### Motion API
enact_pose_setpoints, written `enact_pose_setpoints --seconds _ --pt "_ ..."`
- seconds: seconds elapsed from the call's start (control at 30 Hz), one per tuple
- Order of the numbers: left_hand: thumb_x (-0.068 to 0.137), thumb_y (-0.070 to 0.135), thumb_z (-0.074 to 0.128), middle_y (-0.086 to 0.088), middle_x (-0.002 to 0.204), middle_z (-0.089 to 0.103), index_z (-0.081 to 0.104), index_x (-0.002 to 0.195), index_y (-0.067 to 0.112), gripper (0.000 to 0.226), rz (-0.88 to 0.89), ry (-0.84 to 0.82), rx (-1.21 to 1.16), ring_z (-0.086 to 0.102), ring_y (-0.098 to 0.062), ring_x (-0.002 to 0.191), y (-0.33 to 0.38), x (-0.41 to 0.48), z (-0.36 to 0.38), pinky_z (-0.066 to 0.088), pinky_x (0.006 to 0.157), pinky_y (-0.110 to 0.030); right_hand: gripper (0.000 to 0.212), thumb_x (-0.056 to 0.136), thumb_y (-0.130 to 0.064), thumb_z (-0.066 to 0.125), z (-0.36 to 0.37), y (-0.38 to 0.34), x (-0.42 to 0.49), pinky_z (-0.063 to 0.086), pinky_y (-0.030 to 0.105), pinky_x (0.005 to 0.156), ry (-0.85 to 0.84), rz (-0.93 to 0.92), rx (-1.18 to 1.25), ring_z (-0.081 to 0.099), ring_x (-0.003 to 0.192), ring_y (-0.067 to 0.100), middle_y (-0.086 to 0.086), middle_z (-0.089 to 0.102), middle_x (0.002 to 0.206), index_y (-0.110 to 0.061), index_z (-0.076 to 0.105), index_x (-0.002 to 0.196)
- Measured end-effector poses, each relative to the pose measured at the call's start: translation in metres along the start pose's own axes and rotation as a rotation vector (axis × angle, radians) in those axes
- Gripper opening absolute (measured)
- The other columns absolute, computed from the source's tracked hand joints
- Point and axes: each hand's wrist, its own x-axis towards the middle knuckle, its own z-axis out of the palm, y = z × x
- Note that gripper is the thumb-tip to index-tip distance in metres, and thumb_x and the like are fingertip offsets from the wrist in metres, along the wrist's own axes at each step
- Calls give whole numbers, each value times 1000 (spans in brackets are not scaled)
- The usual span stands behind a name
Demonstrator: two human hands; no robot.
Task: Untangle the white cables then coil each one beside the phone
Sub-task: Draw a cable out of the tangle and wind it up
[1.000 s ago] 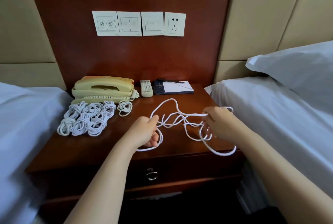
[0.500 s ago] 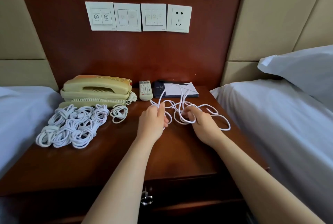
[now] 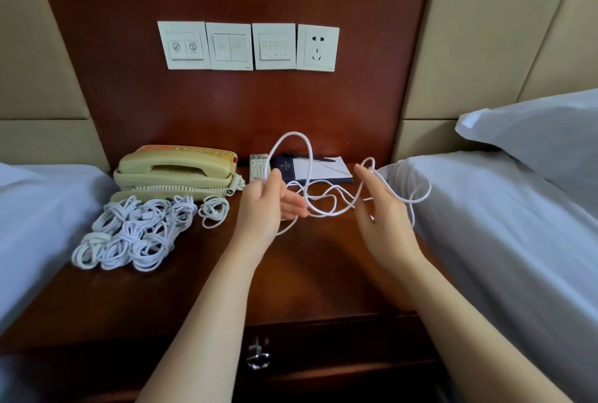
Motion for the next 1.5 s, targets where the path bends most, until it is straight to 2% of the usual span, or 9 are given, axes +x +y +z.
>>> enact_pose_setpoints --seconds 0.23,0.43,0.73,0.93,1.03,1.23,1.37,1.43,1.5 --pt "103 25 31 3 44 30 34 61 13 44 -220 -183 -206 25 -9 35 15 -46 -21 26 40 -19 59 95 -12 48 -23 -13 -42 37 30 98 -194 200 -70 46 127 24 8 47 141 -13 23 148" --pt "102 23 32 7 41 24 35 60 12 43 -218 -237 14 22 -9 35 7 -60 -31 25 41 -21 52 91 3 37 -20 -26 -48 43 25 63 -100 273 129 55 62 12 3 63 76 -16 40 140" --pt "101 25 33 9 40 26 36 61 12 43 -200 -241 178 25 -9 37 0 -51 -41 27 45 -25 37 94 -1 32 -15 -36 -27 38 19 45 98 364 387 42 39 5 -6 48 42 -18 55 118" --pt "101 27 34 11 39 26 35 60 14 44 -188 -238 256 24 -9 36 -3 -47 -41 24 45 -24 26 93 -7 50 -10 -57 -37 37 27 49 99 -29 -103 45 48 12 2 59 58 -7 65 114" --pt "100 30 35 12 36 28 35 58 15 45 -150 -215 357 25 -7 34 -9 -47 -40 24 44 -22 22 89 -4 56 -5 -61 -39 30 16 49 84 -61 -206 45 55 13 2 59 64 -7 68 107" --pt "98 34 38 0 52 32 37 60 13 43 -85 -227 474 31 -19 48 -15 -51 -37 27 59 -31 26 89 -8 47 0 -59 -36 46 38 78 158 -128 -260 54 91 33 16 61 102 1 67 104" --pt "99 37 38 -3 55 37 39 64 12 43 -72 -308 555 36 -21 51 -11 -54 -28 29 59 -32 46 98 -22 46 3 -71 -39 34 27 99 -93 -52 -136 47 124 28 12 41 143 -1 41 138" --pt "99 38 40 1 49 33 35 61 14 45 -105 -373 460 31 -18 44 -8 -55 -24 27 54 -30 58 96 -21 51 7 -72 -37 37 14 85 -185 20 -72 57 106 19 8 42 141 -5 26 146" --pt "100 34 38 6 42 28 33 59 15 45 -183 -438 321 26 -12 36 -4 -56 -21 24 46 -25 52 95 -19 53 8 -70 -32 37 10 66 -170 110 43 54 72 6 5 58 108 -5 35 142"
